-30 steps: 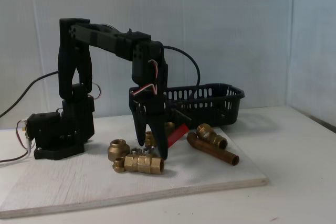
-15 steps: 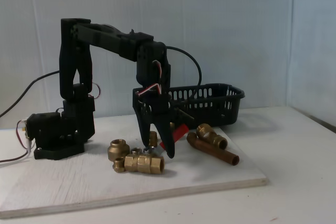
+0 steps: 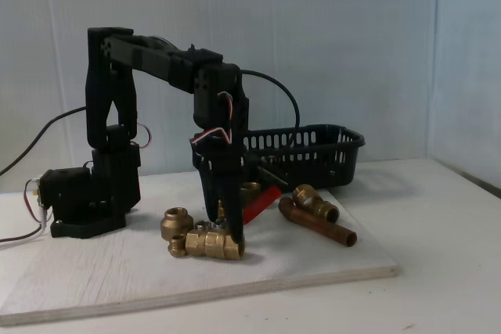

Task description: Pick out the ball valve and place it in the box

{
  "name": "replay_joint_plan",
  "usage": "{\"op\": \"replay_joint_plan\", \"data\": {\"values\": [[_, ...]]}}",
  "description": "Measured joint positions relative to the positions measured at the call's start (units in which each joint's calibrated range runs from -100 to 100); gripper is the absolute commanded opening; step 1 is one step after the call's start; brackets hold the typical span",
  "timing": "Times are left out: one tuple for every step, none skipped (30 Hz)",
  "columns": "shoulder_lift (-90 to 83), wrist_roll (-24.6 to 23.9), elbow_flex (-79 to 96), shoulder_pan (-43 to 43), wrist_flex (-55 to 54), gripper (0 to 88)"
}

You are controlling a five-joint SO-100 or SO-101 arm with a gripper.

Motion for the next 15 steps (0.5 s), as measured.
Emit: {"op": "replay_joint_plan", "data": {"values": [[0.0, 0.3, 0.0, 0.0, 0.0, 42.3], [0.0, 0.1, 0.0, 0.0, 0.0, 42.3], [0.0, -0.2, 0.0, 0.4, 0.0, 42.3], [0.0, -0.6, 0.0, 0.7, 0.0, 42.3], [0.0, -1.0, 0.0, 1.1, 0.0, 42.3], [0.0, -1.2, 0.0, 1.5, 0.0, 42.3], [0.0, -1.5, 0.0, 1.6, 0.0, 42.3], [0.0, -1.7, 0.0, 1.6, 0.0, 42.3], [0.0, -1.7, 0.0, 1.3, 0.0, 42.3], [0.0, -1.8, 0.0, 1.0, 0.0, 42.3], [0.0, -1.8, 0.0, 1.0, 0.0, 42.3], [0.0, -1.8, 0.0, 1.1, 0.0, 42.3], [0.0, -1.8, 0.0, 1.1, 0.0, 42.3], [0.0, -2.2, 0.1, 0.7, 0.0, 42.3], [0.0, -2.3, 0.4, 0.1, 0.0, 42.3]]}}
